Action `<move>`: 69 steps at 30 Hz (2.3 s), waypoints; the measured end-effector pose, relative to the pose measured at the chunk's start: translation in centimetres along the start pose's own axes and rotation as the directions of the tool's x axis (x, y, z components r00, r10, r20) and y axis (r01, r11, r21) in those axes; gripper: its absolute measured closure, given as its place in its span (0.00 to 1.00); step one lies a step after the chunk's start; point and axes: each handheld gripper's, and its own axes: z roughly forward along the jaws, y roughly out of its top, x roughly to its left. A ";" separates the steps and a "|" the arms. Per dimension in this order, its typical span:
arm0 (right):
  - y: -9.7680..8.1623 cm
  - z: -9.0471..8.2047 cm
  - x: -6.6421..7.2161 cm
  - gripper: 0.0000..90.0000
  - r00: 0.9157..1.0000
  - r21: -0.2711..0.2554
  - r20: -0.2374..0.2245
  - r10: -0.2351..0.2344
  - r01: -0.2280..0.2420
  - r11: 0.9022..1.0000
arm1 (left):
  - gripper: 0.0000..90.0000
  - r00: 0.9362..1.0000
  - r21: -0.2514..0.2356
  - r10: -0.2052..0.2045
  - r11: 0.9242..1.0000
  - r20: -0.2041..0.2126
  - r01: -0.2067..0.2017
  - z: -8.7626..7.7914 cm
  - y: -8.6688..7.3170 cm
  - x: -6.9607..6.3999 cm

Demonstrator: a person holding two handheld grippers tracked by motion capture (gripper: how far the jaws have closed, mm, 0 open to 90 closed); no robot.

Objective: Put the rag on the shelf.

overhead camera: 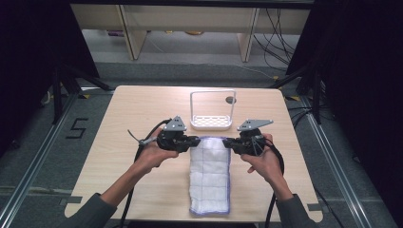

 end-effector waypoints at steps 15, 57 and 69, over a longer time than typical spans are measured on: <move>6.3 -6.3 1.2 0.93 0.997 -0.100 0.007 -0.073 0.073 0.992 | 0.91 0.997 -0.052 0.073 0.996 -0.001 -0.073 -6.0 8.2 -1.5; 19.7 -4.4 -8.4 0.93 0.980 -0.240 0.186 0.073 -0.027 0.970 | 0.90 0.969 -0.132 -0.046 0.991 -0.243 0.014 -3.1 20.0 9.3; 21.1 -0.6 -10.5 0.93 0.962 -0.244 0.254 0.104 -0.040 0.969 | 0.90 0.946 -0.201 -0.130 0.977 -0.298 0.071 0.4 19.2 12.9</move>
